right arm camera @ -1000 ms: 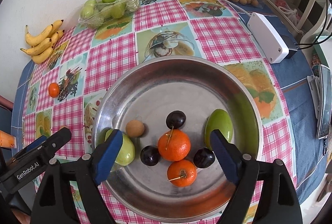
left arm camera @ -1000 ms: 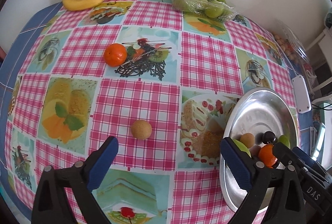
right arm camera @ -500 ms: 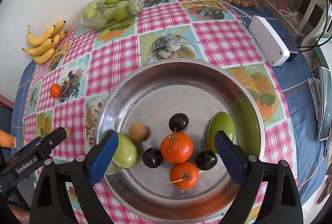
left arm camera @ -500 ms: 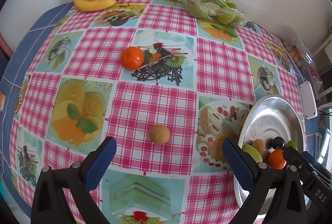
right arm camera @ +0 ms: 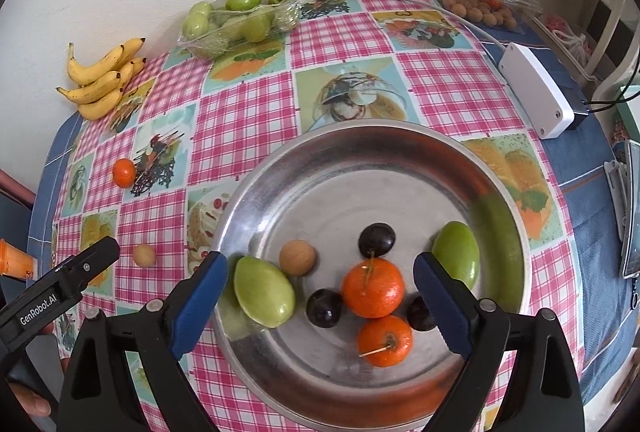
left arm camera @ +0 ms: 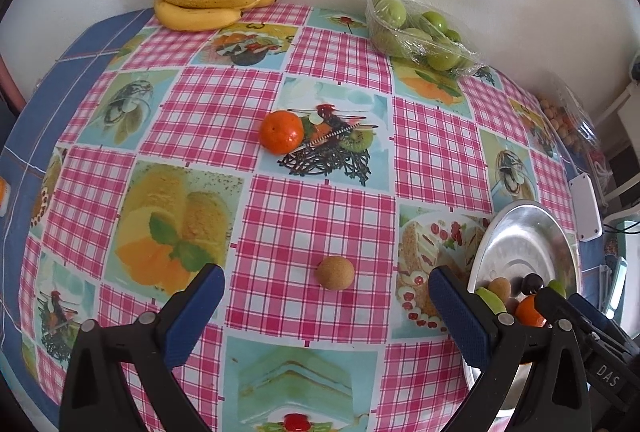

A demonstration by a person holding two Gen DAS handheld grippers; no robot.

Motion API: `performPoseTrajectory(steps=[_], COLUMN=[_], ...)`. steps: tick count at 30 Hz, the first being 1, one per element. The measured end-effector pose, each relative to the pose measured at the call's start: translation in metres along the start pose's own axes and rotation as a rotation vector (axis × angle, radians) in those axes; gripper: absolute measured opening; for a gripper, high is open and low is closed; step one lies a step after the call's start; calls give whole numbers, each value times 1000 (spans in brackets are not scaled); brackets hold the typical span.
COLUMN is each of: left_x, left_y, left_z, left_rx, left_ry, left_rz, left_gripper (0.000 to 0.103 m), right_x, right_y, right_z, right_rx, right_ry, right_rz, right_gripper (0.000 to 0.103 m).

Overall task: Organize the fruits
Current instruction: 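Move both open tools back toward the brown fruit and tangerine on the table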

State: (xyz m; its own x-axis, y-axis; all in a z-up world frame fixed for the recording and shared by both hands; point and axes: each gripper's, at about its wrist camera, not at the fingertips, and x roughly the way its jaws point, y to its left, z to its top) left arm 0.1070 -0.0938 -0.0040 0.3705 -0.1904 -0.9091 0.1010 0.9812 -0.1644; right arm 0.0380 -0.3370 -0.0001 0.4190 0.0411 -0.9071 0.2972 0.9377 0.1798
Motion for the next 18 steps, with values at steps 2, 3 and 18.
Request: performPoseTrajectory(steps=[2,3,18], left_x=[-2,-3,-22], left_y=[7,10,100], left_z=[2,3,25], left_rx=[-17,-25,-94], left_ry=[0,-2,-49], left_rz=[-9,-8,121], left_gripper=[103,103,103], right_x=[1,1,12], right_y=[6,10,81], right_z=[0,0,-7], right_rx=[-14,-24,-127], right_ry=[2,1,15], right_rz=[2,-2,74], right_gripper=[94,94,94])
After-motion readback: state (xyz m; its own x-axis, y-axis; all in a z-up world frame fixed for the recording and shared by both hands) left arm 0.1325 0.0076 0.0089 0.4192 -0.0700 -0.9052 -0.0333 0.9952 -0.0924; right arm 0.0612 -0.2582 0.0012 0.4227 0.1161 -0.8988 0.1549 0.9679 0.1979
